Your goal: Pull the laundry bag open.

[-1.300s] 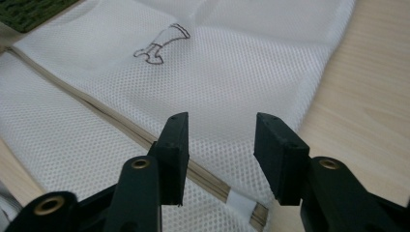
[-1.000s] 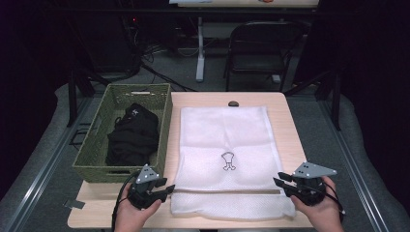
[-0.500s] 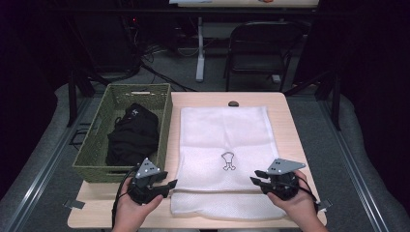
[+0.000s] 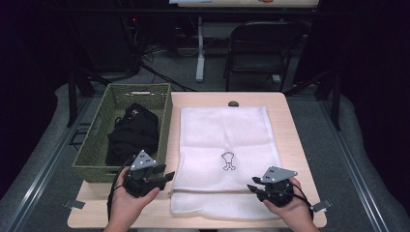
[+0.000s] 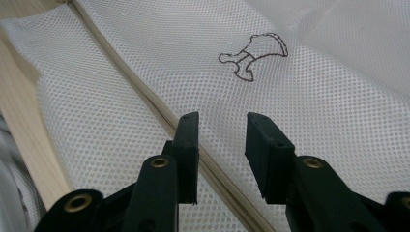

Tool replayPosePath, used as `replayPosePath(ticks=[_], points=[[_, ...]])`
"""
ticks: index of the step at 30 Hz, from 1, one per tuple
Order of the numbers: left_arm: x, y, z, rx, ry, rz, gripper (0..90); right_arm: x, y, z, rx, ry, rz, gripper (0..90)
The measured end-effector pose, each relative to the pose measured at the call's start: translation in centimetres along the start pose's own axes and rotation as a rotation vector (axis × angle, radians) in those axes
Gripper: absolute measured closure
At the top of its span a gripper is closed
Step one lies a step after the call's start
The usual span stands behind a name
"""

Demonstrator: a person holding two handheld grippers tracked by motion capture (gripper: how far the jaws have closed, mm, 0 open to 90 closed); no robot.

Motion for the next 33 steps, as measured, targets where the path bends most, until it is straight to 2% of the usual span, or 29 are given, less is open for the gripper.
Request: replayPosePath(ticks=[2,5,10,18,20,23,27,29,31,33], points=[[0.2,-0.2,0.3,0.005,-0.019,-0.007,55.7,0.0,0.1,0.1,0.000,-0.006,0.001,64.9],[0.3,-0.3,0.9,0.026,-0.021,0.003,51.1,0.0,0.3,0.3,0.008,-0.012,0.001,64.1],[0.6,-0.5,1.8,0.044,-0.021,0.009,49.3,0.1,0.5,0.4,0.014,-0.020,0.002,62.7],[1.0,-0.7,3.2,0.073,-0.024,0.022,51.9,0.1,0.8,0.6,0.038,0.002,-0.004,60.9],[1.0,-0.6,3.5,0.088,-0.028,0.032,50.0,0.1,0.9,0.6,0.053,0.009,-0.002,58.2],[1.1,-0.6,3.9,0.099,-0.027,0.036,49.6,0.1,1.1,0.5,0.046,0.013,0.002,54.7],[1.1,-0.6,4.6,0.086,-0.043,0.053,47.0,0.2,1.2,0.4,0.044,0.029,0.008,53.3],[1.2,-0.5,5.0,0.107,-0.049,0.042,45.7,0.2,1.2,0.3,0.040,0.036,0.010,51.1],[1.4,-0.6,5.4,0.111,-0.061,0.044,42.5,0.2,1.2,0.3,0.030,0.037,0.011,50.3],[1.5,-0.7,5.8,0.115,-0.069,0.043,39.1,0.2,1.3,0.3,0.019,0.033,0.007,45.0]])
Point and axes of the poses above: each handheld gripper's, and its own axes: y roughly forward along the jaws, x roughly out of its top, z roughly to its left, the point moved 3 cm from there along y, roughly forward along the jaws, and after that the axes turned 12 degrees about y, right-handed, at the moved point
